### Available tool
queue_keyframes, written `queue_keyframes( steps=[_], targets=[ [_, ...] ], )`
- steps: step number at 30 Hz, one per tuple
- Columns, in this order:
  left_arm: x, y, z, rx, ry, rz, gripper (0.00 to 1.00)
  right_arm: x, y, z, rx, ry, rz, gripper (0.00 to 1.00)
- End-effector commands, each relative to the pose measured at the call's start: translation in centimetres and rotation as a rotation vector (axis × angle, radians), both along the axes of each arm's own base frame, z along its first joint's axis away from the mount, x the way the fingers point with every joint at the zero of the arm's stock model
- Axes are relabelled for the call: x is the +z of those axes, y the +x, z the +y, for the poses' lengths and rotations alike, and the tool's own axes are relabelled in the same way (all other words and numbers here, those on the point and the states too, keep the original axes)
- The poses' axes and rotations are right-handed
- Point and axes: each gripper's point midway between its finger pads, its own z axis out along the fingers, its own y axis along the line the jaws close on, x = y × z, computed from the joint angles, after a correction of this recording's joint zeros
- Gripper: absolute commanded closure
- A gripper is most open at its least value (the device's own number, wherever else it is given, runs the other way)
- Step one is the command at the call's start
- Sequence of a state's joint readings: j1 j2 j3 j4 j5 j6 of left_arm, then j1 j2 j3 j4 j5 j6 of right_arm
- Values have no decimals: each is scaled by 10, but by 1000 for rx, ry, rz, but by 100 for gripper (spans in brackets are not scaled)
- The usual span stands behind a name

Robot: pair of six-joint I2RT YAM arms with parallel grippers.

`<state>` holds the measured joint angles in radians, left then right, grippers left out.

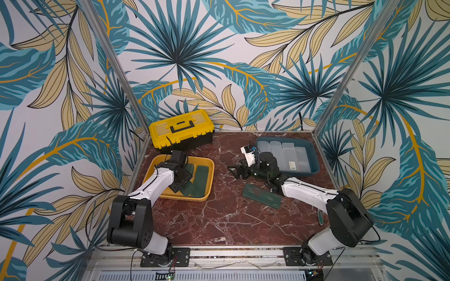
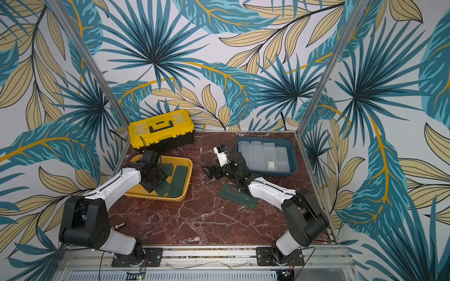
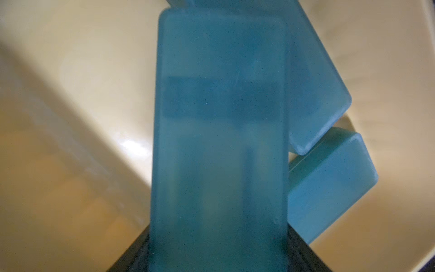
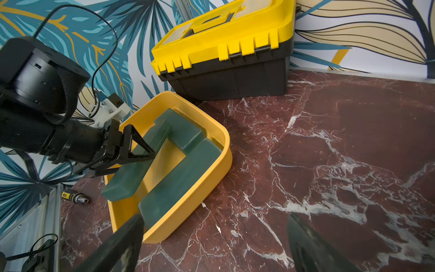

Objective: Place the pencil cases by color into the storage box
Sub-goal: Place the pencil case at the storage box.

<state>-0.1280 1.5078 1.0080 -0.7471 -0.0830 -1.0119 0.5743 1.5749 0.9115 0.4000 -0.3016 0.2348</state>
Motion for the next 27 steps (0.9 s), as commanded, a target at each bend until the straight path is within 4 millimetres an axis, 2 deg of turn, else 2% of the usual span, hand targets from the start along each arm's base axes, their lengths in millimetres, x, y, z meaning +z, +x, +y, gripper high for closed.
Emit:
queue_keyframes(
  steps=[1,17,27],
  targets=[
    [0,3,6,103,-16,2,34,7,0,8,26,31,-52,6],
    [4,-3,26,353,-11,-41,35,-4,1,10,19,45,-32,6],
    [-8,-7,38,438,52,0,38,-11,5,10,12,37,-21,6]
  ],
)
